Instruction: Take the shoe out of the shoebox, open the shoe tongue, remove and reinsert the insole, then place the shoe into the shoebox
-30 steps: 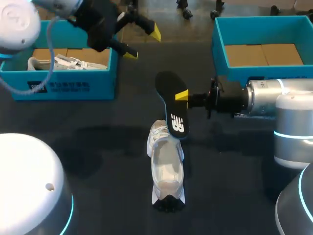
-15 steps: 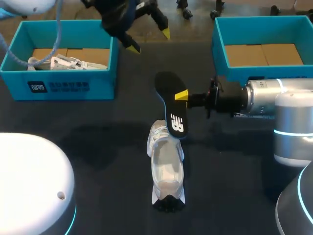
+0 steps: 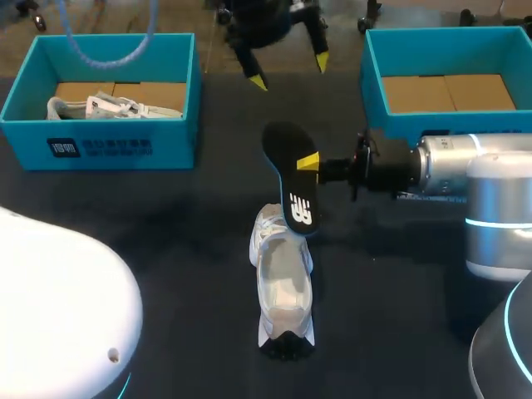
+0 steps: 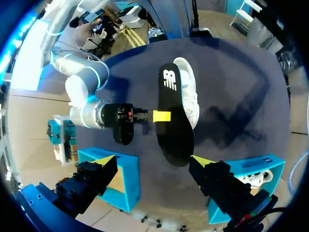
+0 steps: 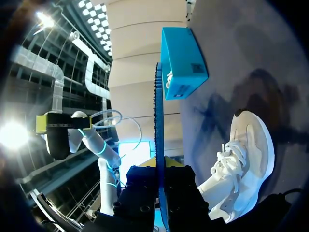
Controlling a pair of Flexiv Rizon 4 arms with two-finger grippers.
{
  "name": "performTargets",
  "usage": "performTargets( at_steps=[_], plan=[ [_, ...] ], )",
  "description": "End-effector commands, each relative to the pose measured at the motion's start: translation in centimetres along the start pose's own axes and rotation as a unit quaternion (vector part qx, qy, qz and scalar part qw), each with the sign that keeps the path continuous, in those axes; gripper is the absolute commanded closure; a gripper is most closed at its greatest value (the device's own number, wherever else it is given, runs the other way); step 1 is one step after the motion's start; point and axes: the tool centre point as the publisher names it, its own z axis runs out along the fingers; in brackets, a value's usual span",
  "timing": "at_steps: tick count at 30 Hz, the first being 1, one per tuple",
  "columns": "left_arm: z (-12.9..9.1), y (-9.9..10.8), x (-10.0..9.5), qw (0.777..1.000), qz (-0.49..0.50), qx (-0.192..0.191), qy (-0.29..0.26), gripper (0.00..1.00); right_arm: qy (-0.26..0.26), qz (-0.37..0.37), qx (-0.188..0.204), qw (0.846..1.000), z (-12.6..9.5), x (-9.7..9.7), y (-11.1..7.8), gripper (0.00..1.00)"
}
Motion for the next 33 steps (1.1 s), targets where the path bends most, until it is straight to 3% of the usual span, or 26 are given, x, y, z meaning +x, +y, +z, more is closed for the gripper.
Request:
performTargets(
  at_steps=[1, 10, 16, 21, 25, 33],
  plan=[
    [0.9, 0.2, -0.8, 0.992, -0.012, -0.003, 0.128, 0.00, 0.000, 0.000, 0.000, 1.000, 0.2, 0.0, 0.0, 1.00],
    [2.0, -0.1, -0.5, 0.990, -0.033, -0.001, 0.136, 0.00, 0.000, 0.000, 0.000, 1.000, 0.2, 0.0, 0.0, 1.00],
    [2.3, -0.7, 0.3, 0.992, -0.058, 0.026, 0.110, 0.00, 0.000, 0.000, 0.000, 1.000, 0.2, 0.0, 0.0, 1.00],
    [1.6, -1.2, 1.2, 0.997, -0.068, 0.029, 0.026, 0.00, 0.000, 0.000, 0.000, 1.000, 0.2, 0.0, 0.0, 1.00],
    [0.4, -2.6, 1.8, 0.995, -0.045, 0.026, -0.081, 0.00, 0.000, 0.000, 0.000, 1.000, 0.2, 0.0, 0.0, 1.00],
    [0.1, -4.8, 3.4, 0.981, -0.076, -0.005, -0.181, 0.00, 0.000, 0.000, 0.000, 1.000, 0.2, 0.0, 0.0, 1.00]
  ],
)
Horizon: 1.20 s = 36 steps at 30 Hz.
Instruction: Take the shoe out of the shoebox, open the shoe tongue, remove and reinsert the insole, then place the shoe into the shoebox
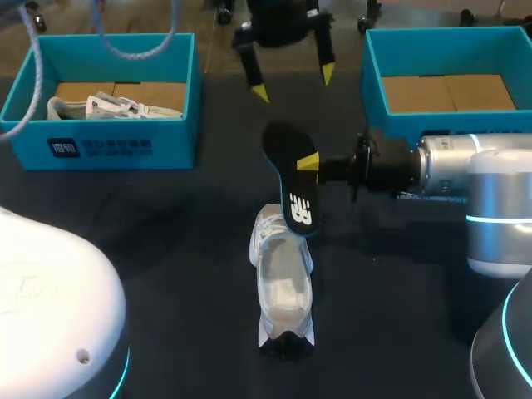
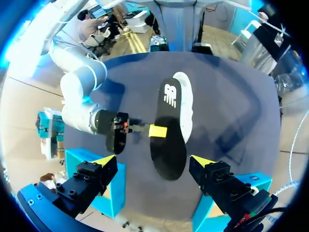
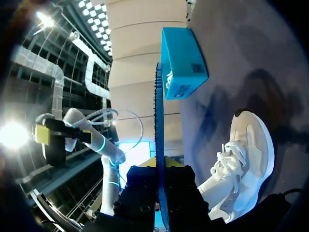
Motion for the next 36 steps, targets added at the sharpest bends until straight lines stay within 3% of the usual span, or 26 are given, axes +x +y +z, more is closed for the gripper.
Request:
performTargets(
  at_steps=[1, 3, 16, 22, 25, 36],
  plan=[
    [0.4, -1.8, 3.3, 0.974, -0.018, -0.019, -0.224, 0.00, -0.001, 0.000, 0.000, 1.000, 0.1, 0.0, 0.0, 1.00],
    [0.6, -1.9, 4.1, 0.971, -0.030, -0.018, -0.235, 0.00, -0.001, 0.000, 0.000, 1.000, 0.1, 0.0, 0.0, 1.00],
    [0.6, -1.9, 4.1, 0.971, -0.030, -0.018, -0.235, 0.00, -0.001, 0.000, 0.000, 1.000, 0.1, 0.0, 0.0, 1.00],
    [2.7, 0.8, 6.5, 0.956, -0.020, 0.004, -0.292, 0.00, -0.001, 0.000, 0.000, 1.000, 0.1, 0.0, 0.0, 1.00],
    [3.4, 1.7, 7.9, 0.936, 0.003, 0.037, -0.350, 0.00, -0.001, 0.000, 0.000, 1.000, 0.1, 0.0, 0.0, 1.00],
    [3.4, 1.7, 7.9, 0.936, 0.003, 0.037, -0.350, 0.00, -0.001, 0.000, 0.000, 1.000, 0.1, 0.0, 0.0, 1.00]
  ],
)
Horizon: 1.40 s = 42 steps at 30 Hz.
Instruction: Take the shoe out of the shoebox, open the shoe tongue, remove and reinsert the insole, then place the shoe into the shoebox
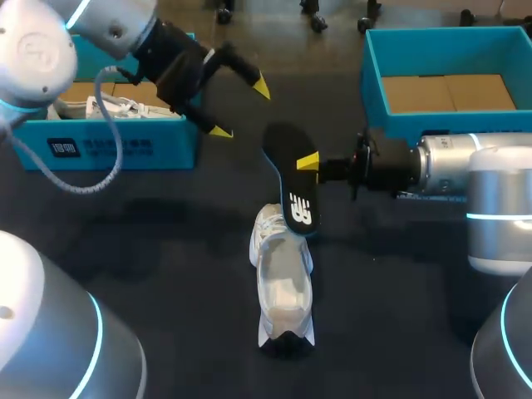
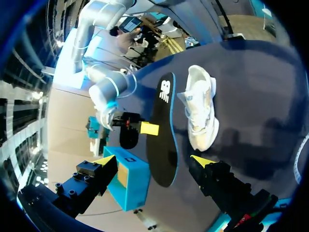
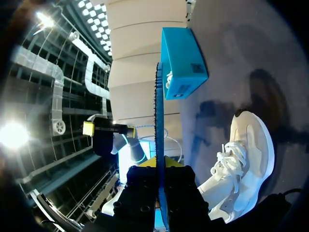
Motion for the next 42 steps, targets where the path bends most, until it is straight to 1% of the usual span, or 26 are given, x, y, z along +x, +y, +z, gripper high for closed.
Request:
performTargets(
  at_steps=[1, 4, 5, 6, 8, 19, 20, 22, 25, 26, 27, 29, 33, 34, 35, 36, 39, 40, 42],
  plan=[
    [0.1, -0.4, 0.5, 0.998, 0.001, -0.005, -0.070, 0.00, 0.000, 0.000, 0.000, 1.000, 0.1, -0.1, -0.1, 1.00],
    [1.4, -0.5, 2.3, 0.995, -0.003, -0.012, -0.103, 0.00, 0.000, 0.000, 0.000, 1.000, 0.1, -0.1, -0.1, 1.00],
    [1.7, -0.4, 2.9, 0.993, -0.005, 0.001, -0.117, 0.00, 0.000, 0.000, 0.000, 1.000, 0.1, -0.1, -0.1, 1.00],
    [1.9, -0.1, 3.3, 0.990, -0.009, -0.007, -0.140, 0.00, 0.000, 0.000, 0.000, 1.000, 0.1, -0.1, -0.1, 1.00],
    [2.1, 0.4, 3.9, 0.986, -0.010, -0.013, -0.165, 0.00, 0.000, 0.000, 0.000, 1.000, 0.1, -0.1, -0.1, 1.00],
    [1.9, 0.6, 3.9, 0.986, -0.011, -0.016, -0.167, 0.00, 0.000, 0.000, 0.000, 1.000, 0.1, -0.1, -0.1, 1.00],
    [2.6, 0.5, 4.2, 0.986, -0.012, -0.010, -0.166, 0.00, 0.000, 0.000, 0.000, 1.000, 0.1, -0.1, -0.1, 1.00],
    [3.5, 0.0, 4.6, 0.984, -0.007, -0.017, -0.180, 0.00, 0.000, 0.000, 0.000, 1.000, 0.1, -0.1, -0.1, 1.00],
    [4.0, -0.1, 5.0, 0.976, -0.010, -0.031, -0.215, 0.00, 0.000, 0.000, 0.000, 1.000, 0.1, -0.1, -0.1, 1.00],
    [4.2, 0.0, 5.0, 0.974, -0.019, -0.034, -0.222, 0.00, 0.000, 0.000, 0.000, 1.000, 0.1, -0.1, -0.1, 1.00],
    [4.3, 0.1, 4.9, 0.972, -0.022, -0.030, -0.234, 0.00, 0.000, 0.000, 0.000, 1.000, 0.1, -0.1, -0.1, 1.00],
    [4.4, 0.2, 4.7, 0.967, -0.028, -0.039, -0.249, 0.00, 0.000, 0.000, 0.000, 1.000, 0.1, -0.1, -0.1, 1.00],
    [4.9, -0.3, 4.3, 0.961, -0.021, -0.050, -0.270, 0.00, 0.000, 0.000, 0.000, 1.000, 0.1, -0.1, -0.1, 1.00],
    [5.1, -0.5, 4.2, 0.958, -0.020, -0.054, -0.281, 0.05, 0.000, 0.000, 0.000, 1.000, 0.1, -0.1, -0.1, 1.00],
    [5.2, -0.6, 4.2, 0.956, -0.020, -0.053, -0.286, 0.20, 0.000, 0.000, 0.000, 1.000, 0.1, -0.1, -0.1, 1.00],
    [5.5, -0.6, 4.1, 0.956, -0.022, -0.048, -0.290, 0.25, 0.000, 0.000, 0.000, 1.000, 0.1, -0.1, -0.1, 1.00],
    [6.4, -0.5, 4.0, 0.954, -0.018, -0.050, -0.295, 0.23, 0.000, 0.000, 0.000, 1.000, 0.1, -0.1, -0.1, 1.00],
    [6.7, -0.5, 3.9, 0.953, -0.020, -0.045, -0.298, 0.22, 0.000, 0.000, 0.000, 1.000, 0.1, -0.1, -0.1, 1.00],
    [7.2, -0.5, 3.9, 0.953, -0.019, -0.048, -0.300, 0.25, 0.000, 0.000, 0.000, 1.000, 0.1, -0.1, -0.1, 1.00]
  ],
)
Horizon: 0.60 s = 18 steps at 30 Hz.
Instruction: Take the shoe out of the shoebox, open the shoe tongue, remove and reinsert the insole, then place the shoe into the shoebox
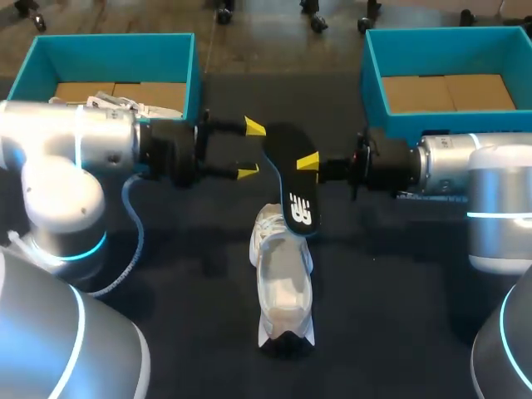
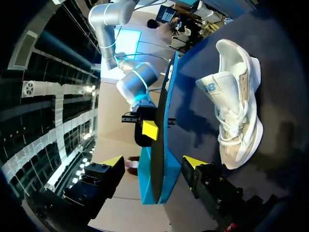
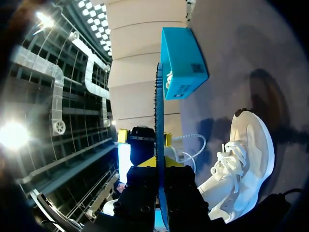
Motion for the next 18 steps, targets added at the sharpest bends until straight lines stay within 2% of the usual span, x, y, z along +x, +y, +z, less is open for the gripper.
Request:
performTargets(
  at_steps=[1, 3, 7, 10, 12, 18],
  plan=[
    [1.4, 0.1, 0.7, 0.999, 0.000, -0.001, -0.039, 0.25, 0.000, 0.000, 0.000, 1.000, 0.1, -0.1, 0.0, 1.00],
    [1.8, 0.1, 0.8, 0.999, 0.001, -0.001, -0.041, 0.22, 0.000, 0.000, 0.000, 1.000, 0.1, -0.1, 0.0, 1.00],
    [2.7, 0.1, 1.2, 0.999, 0.000, -0.004, -0.045, 0.25, 0.000, 0.000, 0.000, 1.000, 0.1, -0.1, 0.0, 1.00],
    [3.2, 0.2, 1.4, 0.999, -0.005, -0.007, -0.049, 0.29, 0.000, 0.000, 0.000, 1.000, 0.1, -0.1, 0.0, 1.00],
    [3.4, 0.2, 1.5, 0.999, -0.004, -0.010, -0.050, 0.39, 0.000, 0.000, 0.000, 1.000, 0.1, -0.1, 0.0, 1.00],
    [4.3, 0.2, 1.4, 0.998, -0.001, -0.013, -0.055, 0.45, 0.000, 0.000, 0.000, 1.000, 0.1, -0.1, 0.0, 1.00]
  ],
)
